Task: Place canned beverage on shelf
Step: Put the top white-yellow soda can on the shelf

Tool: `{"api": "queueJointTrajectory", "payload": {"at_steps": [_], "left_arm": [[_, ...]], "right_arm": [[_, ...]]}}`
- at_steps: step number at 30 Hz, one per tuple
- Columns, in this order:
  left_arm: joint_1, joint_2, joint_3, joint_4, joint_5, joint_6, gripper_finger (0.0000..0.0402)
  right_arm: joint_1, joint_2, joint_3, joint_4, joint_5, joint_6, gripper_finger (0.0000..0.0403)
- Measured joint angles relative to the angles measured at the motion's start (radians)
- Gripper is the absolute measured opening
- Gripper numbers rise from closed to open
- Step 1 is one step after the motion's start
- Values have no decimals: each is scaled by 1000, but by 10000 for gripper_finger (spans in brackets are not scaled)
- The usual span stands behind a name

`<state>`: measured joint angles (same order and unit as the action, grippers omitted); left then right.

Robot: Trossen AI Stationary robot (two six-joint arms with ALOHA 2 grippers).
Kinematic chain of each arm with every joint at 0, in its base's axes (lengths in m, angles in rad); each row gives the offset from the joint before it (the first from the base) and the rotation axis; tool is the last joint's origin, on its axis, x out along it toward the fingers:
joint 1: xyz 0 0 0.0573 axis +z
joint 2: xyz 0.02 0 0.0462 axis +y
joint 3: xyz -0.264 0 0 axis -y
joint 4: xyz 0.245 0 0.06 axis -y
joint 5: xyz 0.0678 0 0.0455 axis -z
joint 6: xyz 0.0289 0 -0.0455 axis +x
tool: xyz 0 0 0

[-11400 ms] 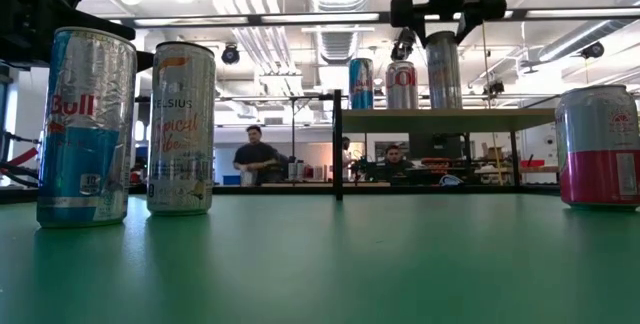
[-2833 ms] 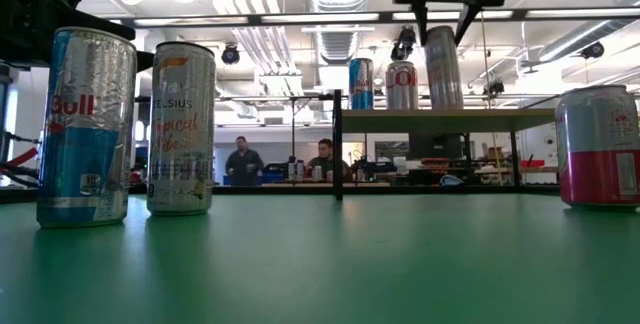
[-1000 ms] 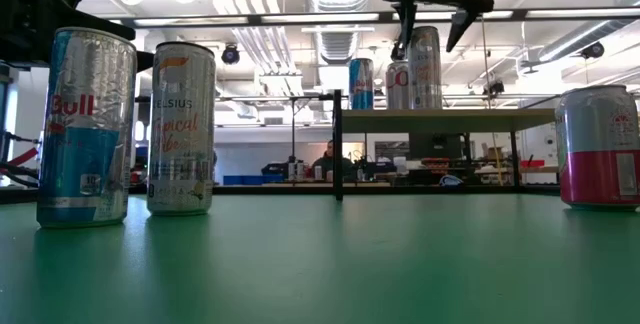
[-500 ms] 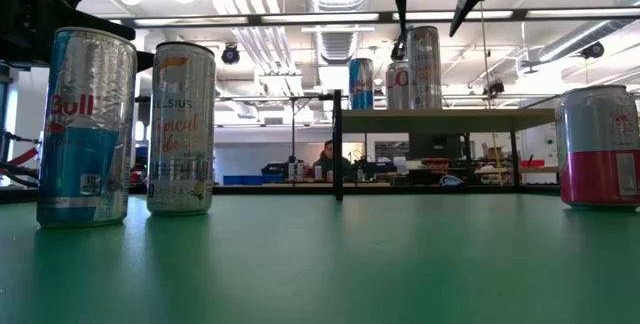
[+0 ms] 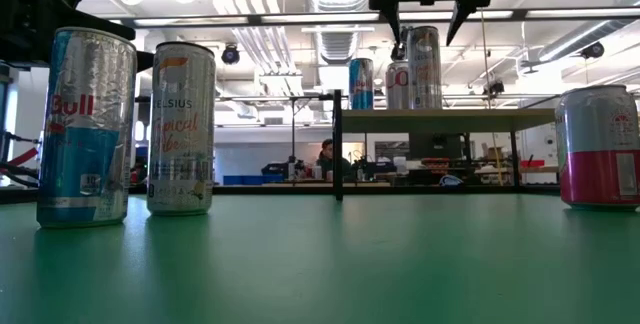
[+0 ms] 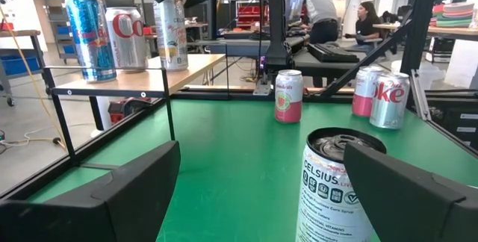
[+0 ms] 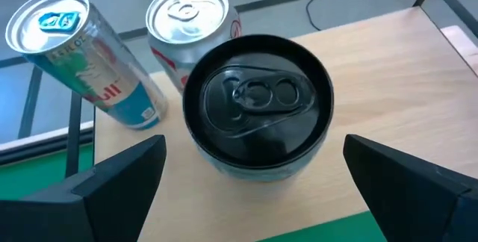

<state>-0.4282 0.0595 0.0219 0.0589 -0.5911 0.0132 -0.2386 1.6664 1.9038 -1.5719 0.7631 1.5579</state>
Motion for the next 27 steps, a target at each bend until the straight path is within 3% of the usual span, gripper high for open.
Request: {"api": "queueJointTrajectory", "payload": {"at_steps": [19, 27], "left_arm": [[0, 0, 0, 0, 0, 0, 361], [0, 0, 0, 0, 0, 0, 361]], "right_arm": [[-18, 6, -3, 0, 26, -57, 397], [-17, 6, -3, 1, 25, -63, 328]]}}
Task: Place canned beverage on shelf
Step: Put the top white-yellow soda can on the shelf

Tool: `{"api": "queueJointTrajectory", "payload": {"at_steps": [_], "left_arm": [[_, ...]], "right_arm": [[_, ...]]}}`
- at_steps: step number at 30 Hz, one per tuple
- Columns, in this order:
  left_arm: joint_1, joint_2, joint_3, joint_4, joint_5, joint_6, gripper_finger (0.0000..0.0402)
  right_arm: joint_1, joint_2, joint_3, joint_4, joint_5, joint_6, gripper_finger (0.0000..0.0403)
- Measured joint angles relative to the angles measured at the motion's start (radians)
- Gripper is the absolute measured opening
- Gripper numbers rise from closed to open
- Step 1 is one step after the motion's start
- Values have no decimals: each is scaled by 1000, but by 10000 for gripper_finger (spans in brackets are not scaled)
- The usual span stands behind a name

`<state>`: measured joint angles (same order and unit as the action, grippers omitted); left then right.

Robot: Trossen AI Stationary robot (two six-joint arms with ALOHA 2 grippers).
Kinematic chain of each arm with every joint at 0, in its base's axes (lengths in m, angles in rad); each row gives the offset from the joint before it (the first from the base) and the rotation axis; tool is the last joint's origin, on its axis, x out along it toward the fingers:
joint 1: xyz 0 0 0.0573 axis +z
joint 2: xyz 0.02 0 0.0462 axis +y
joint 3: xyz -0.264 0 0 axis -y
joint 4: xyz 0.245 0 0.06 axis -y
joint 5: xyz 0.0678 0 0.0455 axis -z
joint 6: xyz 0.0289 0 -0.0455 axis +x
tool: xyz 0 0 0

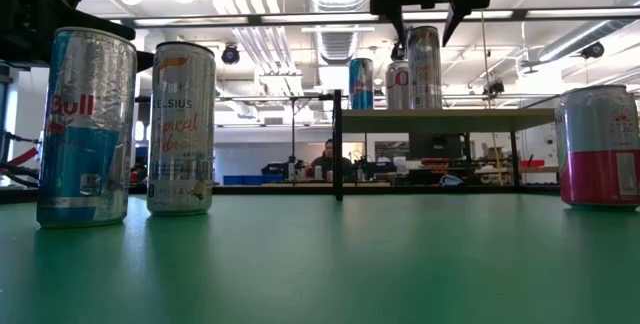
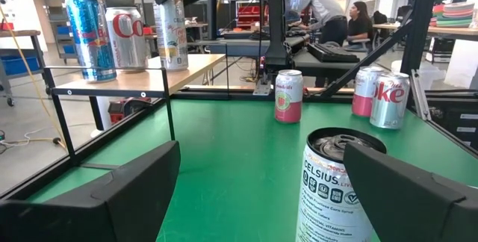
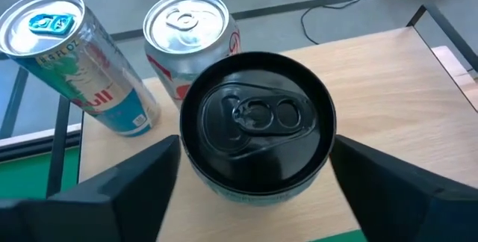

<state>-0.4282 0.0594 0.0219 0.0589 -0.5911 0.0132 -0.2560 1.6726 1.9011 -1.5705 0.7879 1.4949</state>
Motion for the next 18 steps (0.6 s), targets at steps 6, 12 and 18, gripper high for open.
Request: {"api": "queueJointTrajectory", "payload": {"at_steps": [6, 12, 18], "left_arm": [[0, 0, 0, 0, 0, 0, 361], [0, 0, 0, 0, 0, 0, 361], [0, 0, 0, 0, 0, 0, 361]], "right_arm": [[0, 0, -1, -1, -1, 1, 241], [0, 0, -4, 0, 1, -1, 228], [0, -1, -4, 0, 0, -3, 228]]}}
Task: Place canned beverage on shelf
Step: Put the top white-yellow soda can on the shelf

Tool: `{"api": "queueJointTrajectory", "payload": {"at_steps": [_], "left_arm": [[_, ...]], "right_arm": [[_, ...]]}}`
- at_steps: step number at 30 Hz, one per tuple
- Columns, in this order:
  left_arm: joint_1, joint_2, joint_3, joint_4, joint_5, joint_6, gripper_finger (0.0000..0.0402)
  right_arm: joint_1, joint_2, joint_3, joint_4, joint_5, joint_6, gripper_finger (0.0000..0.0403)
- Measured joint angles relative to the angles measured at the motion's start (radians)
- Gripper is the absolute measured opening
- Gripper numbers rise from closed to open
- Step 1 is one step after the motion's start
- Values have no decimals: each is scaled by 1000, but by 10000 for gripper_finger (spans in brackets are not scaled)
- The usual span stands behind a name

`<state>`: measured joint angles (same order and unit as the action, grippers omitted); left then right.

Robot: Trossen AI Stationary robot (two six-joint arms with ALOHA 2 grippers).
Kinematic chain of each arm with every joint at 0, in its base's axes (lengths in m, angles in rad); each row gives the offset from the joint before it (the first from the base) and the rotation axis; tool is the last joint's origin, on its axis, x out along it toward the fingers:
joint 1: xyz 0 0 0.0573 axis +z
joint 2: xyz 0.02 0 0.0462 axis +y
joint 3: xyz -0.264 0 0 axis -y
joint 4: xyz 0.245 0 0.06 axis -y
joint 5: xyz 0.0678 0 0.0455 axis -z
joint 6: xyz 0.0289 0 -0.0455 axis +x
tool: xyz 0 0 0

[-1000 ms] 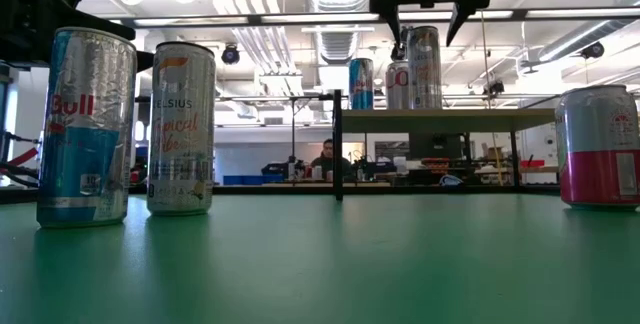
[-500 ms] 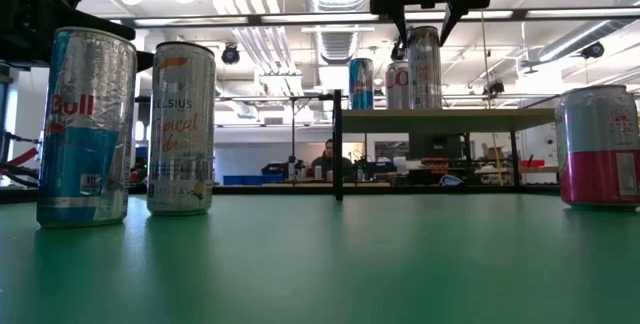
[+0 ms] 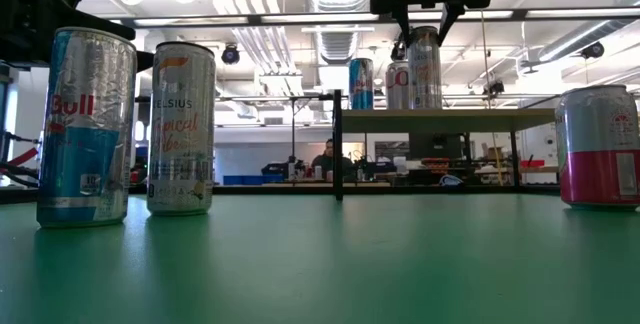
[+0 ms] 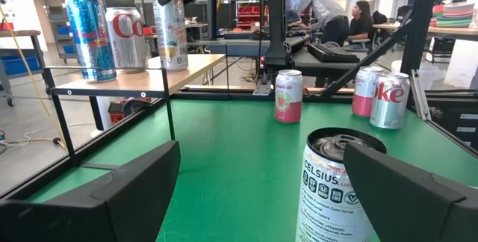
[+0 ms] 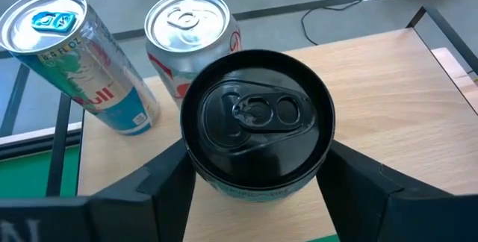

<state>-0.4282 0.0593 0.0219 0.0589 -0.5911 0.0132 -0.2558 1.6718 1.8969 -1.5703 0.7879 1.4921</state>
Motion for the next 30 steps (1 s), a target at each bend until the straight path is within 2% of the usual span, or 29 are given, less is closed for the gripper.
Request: {"api": "queueJointTrajectory", "payload": {"at_steps": [12, 30], "left_arm": [[0, 0, 0, 0, 0, 0, 361], [0, 0, 0, 0, 0, 0, 361]], "right_arm": [[-21, -17, -3, -2, 3, -2, 228], [-125, -44, -7, -1, 23, -74, 228]]}}
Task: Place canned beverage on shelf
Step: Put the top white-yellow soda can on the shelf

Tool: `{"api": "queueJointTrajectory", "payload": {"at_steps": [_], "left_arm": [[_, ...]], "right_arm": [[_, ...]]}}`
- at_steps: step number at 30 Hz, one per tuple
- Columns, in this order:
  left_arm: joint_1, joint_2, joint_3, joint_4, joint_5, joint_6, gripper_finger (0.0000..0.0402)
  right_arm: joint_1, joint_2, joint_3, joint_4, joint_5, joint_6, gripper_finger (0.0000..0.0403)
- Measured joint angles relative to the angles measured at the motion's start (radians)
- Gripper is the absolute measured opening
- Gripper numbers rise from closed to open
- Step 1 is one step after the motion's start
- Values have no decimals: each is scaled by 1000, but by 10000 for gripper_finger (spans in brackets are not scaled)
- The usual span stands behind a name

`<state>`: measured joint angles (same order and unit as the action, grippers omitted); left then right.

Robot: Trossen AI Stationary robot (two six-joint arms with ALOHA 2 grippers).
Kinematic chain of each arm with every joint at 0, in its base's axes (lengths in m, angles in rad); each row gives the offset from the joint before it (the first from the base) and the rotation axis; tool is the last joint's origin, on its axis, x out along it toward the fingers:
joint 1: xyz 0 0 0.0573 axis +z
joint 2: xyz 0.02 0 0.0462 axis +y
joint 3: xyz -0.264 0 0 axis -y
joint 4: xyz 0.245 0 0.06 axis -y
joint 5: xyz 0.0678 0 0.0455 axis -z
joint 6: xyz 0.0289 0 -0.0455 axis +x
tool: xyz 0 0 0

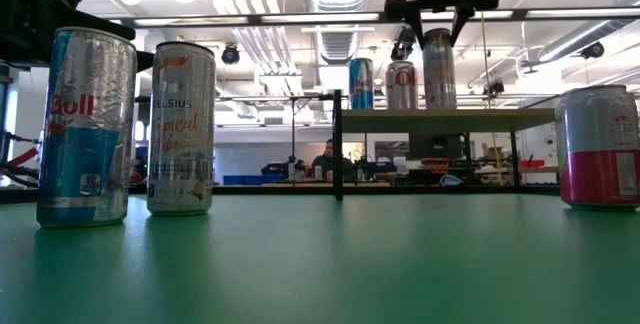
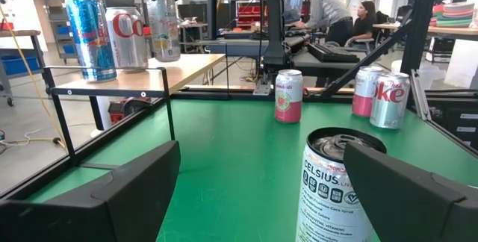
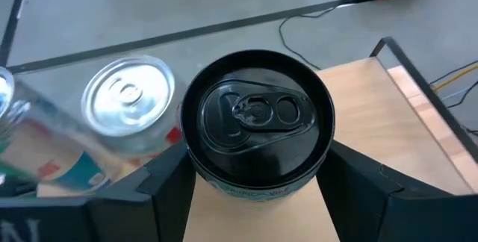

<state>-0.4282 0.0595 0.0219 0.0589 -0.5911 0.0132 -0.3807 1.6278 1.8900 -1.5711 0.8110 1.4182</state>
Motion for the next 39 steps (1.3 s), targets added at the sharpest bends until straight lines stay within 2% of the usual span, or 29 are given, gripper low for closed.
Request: {"api": "queueJointTrajectory", "payload": {"at_steps": [15, 39], "left_arm": [[0, 0, 0, 0, 0, 0, 361], [0, 0, 0, 0, 0, 0, 361]], "right_arm": [[-115, 1, 0, 46, 1, -42, 232], [-157, 3, -56, 151, 4, -111, 240]]}}
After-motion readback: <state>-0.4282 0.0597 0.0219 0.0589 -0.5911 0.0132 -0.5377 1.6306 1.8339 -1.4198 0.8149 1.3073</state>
